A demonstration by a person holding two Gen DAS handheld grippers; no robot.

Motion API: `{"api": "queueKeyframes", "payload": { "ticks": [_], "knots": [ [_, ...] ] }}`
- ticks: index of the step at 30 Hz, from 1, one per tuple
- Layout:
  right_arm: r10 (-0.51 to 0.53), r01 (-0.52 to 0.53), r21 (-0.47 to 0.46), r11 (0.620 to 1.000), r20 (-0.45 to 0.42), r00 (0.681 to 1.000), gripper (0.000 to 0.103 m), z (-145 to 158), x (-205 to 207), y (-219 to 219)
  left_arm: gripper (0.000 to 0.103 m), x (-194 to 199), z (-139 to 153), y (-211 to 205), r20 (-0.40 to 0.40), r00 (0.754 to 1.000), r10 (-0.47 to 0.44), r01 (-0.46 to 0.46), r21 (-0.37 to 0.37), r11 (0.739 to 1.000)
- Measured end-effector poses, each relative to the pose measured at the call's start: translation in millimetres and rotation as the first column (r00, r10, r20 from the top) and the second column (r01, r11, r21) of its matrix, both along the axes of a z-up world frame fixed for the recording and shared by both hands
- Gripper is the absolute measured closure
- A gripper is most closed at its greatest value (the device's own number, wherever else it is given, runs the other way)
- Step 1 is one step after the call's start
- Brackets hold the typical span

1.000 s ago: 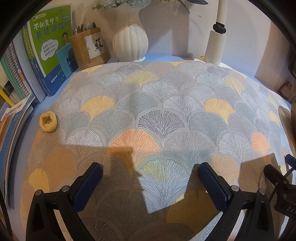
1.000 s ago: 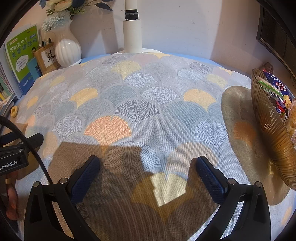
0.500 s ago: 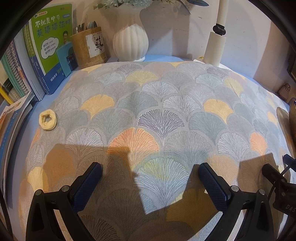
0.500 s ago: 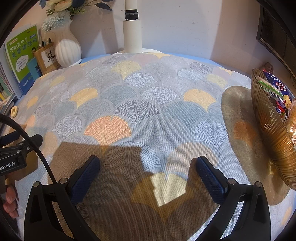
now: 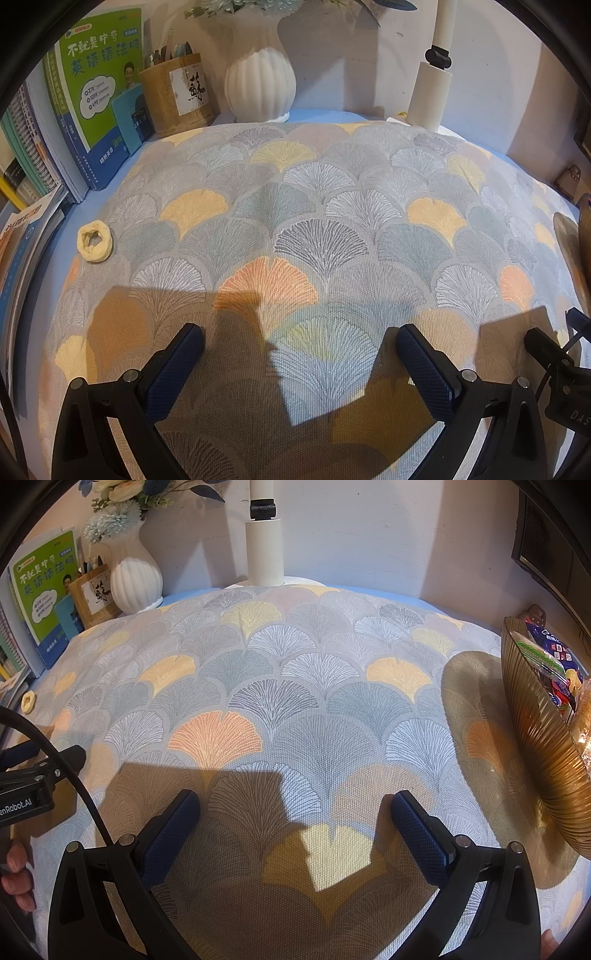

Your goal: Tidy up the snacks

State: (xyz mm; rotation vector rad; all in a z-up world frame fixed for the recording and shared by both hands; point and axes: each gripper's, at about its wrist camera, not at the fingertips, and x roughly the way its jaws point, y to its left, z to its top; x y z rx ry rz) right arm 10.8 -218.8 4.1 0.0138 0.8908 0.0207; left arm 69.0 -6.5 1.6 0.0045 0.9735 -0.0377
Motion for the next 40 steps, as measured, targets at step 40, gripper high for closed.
{"api": "queueKeyframes", "payload": {
  "ticks": [40],
  "knots": [
    [0.0,0.0,0.0,1.0,0.0,1.0,0.0,0.1,-0.3,-0.3,0.0,-3.0,-1.1,4.3,0.01,1.0,0.002,-0.002,-0.014,1.0]
  ]
}}
